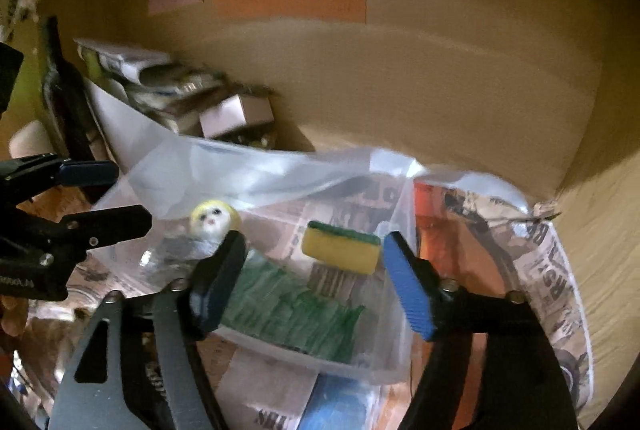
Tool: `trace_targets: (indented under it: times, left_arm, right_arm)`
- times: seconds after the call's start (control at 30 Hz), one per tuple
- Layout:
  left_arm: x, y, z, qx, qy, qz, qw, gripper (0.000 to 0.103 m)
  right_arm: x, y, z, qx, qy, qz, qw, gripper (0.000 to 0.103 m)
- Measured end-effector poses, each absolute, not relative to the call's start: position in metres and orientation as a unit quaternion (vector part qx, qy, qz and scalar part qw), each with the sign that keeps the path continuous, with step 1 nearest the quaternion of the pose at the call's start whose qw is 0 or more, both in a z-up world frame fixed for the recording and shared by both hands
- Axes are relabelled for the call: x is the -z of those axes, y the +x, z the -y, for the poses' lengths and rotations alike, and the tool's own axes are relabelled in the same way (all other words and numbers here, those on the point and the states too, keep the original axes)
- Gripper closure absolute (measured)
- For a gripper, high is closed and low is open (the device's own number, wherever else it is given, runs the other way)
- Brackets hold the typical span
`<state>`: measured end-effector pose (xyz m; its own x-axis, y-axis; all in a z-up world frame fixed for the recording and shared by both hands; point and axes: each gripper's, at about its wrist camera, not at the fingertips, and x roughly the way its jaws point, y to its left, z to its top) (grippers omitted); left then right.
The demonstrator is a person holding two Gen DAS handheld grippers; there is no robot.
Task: Organize soft objects
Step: 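Lower the pouch into the clear box with the left tool while the right tool drops the sponge in, then grasp the floral cloth with the left tool while the right tool grasps the black chain-patterned cloth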
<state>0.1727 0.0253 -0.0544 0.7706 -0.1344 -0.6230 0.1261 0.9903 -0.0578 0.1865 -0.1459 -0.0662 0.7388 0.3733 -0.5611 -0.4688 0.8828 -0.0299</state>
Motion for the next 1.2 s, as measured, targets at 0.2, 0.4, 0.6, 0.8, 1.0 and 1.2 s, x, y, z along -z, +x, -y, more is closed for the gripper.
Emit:
trace_targets:
  times: [0.2,0.4,0.6,0.8,1.0,1.2]
  left_arm:
    - [0.038,0.139,-0.029,0.063,0.005,-0.297,0.953,0.007]
    - [0.048,0.119,-0.030,0.066,0.008,-0.307,0.949,0.004]
    - [0.085,0.121,-0.027,0.073,0.006,-0.361,0.929,0.004]
    - [0.124,0.126,-0.021,0.082,0.002,-0.413,0.907,0.004]
    - [0.139,0.127,-0.029,0.086,-0.030,-0.429,0.899,0.009]
    - [0.149,0.135,-0.034,0.094,-0.047,-0.451,0.886,0.038]
  right_arm:
    - [0.047,0.154,0.152,-0.239,-0.096,-0.240,0.936,0.020]
    - [0.050,0.130,0.154,-0.260,-0.091,-0.238,0.931,0.020]
    - [0.074,0.117,0.152,-0.271,-0.088,-0.271,0.919,0.020]
    - [0.109,0.116,0.147,-0.287,-0.083,-0.334,0.894,0.020]
    - [0.129,0.111,0.143,-0.303,-0.091,-0.373,0.872,0.021]
    - [0.142,0.116,0.143,-0.325,-0.082,-0.408,0.849,0.060]
